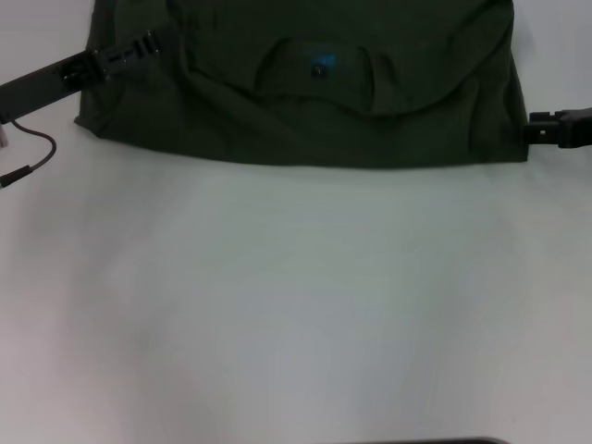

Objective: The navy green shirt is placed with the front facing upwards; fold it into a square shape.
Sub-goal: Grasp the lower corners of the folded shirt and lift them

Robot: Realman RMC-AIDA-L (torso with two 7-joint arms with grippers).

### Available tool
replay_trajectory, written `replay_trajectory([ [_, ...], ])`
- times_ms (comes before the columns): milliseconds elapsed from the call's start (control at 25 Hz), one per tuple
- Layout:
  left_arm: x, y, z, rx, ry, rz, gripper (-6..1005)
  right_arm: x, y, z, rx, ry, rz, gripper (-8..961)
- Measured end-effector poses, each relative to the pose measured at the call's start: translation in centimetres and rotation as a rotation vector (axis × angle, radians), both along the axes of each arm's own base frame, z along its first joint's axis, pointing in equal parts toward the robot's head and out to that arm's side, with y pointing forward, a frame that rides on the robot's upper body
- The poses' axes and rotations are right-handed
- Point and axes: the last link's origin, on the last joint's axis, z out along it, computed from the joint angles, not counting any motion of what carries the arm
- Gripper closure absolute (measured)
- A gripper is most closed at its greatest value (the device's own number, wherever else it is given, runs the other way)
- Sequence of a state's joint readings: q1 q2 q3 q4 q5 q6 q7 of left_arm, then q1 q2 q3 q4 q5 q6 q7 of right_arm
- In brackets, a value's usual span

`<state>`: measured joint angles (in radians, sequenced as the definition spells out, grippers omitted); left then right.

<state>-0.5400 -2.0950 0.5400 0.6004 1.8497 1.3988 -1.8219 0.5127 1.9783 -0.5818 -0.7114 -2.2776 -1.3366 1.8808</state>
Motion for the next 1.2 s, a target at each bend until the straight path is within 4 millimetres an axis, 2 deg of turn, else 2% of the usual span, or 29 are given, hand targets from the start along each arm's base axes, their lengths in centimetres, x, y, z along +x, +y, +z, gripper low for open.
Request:
replay_trajectory([
  [280, 0.0, 0.1, -0.1, 0.001, 0.001, 0.003, 125, 0.5, 0.3, -1.0, 0.006, -0.015, -0.020, 240],
  [680, 0.1, 0.2, -0.2, 0.001, 0.001, 0.003, 125, 0.4, 0.5, -2.1, 0.009, -0.018, -0.030, 242],
  [920, 0.0, 0.1, -0.2, 0.001, 0.001, 0.005, 125, 0.3, 0.7, -2.4, 0.006, -0.011, -0.037, 276],
  [1120, -0.1, 0.1, -0.1, 0.005, 0.000, 0.008, 124, 0.3, 0.6, -2.6, 0.002, -0.008, -0.043, 500],
  [1200, -0.1, 0.1, 0.0, 0.007, -0.001, 0.011, 124, 0.4, 0.7, -2.6, 0.008, -0.009, -0.051, 544],
])
